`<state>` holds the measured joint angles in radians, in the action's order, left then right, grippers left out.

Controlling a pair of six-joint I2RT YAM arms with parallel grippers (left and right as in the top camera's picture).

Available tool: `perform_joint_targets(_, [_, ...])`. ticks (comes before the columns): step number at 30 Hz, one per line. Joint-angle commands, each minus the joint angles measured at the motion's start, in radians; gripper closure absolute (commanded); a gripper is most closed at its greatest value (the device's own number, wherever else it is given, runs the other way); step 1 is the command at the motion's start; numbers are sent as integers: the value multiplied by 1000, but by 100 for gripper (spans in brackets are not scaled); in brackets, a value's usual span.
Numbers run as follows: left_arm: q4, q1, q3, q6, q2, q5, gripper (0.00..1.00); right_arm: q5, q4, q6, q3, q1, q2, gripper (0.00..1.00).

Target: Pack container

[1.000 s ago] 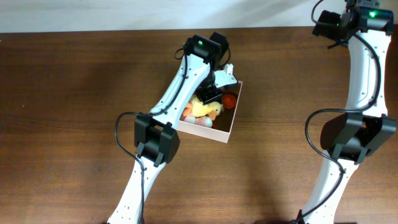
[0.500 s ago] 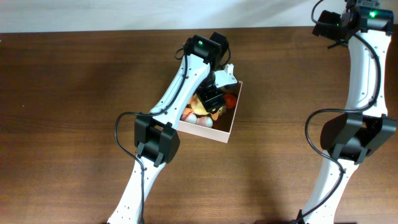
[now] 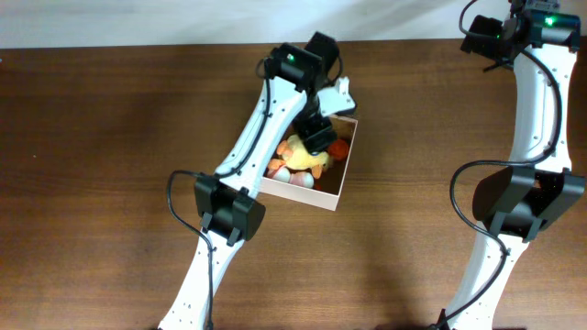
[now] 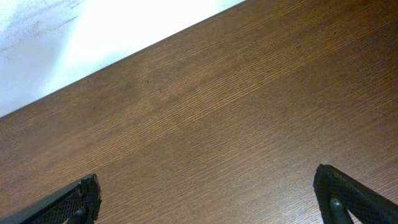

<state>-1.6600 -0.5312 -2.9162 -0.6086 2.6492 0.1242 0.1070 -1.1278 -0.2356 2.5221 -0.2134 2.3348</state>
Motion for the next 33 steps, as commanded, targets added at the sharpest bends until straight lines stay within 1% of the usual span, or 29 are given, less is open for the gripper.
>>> perform_joint_targets(1, [-3,6,-101,31,-16,1,5,2,2,-9,-3,3,-15,1])
perform_joint_targets(7, [-8,81,-215,175,-69,-159,4,2,3,-9,-3,3,-15,1])
perform_joint_targets(12, [-3,192,-223,216,-118,-171,2,2,3,-9,-3,3,-15,1])
perform_joint_targets(14, [-7,238,-223,253,-126,-174,2,2,3,-9,-3,3,-15,1])
perform_joint_targets(22, [-27,450,-222,481,-130,-173,1,2,3,-9,-3,3,-15,1])
perform_joint_targets(27, [-27,532,-221,492,-130,-170,1,2,2,-9,-3,3,-15,1])
perform_joint_targets(33, [-27,566,-220,492,-130,-170,1,2,3,-9,-3,3,-15,1])
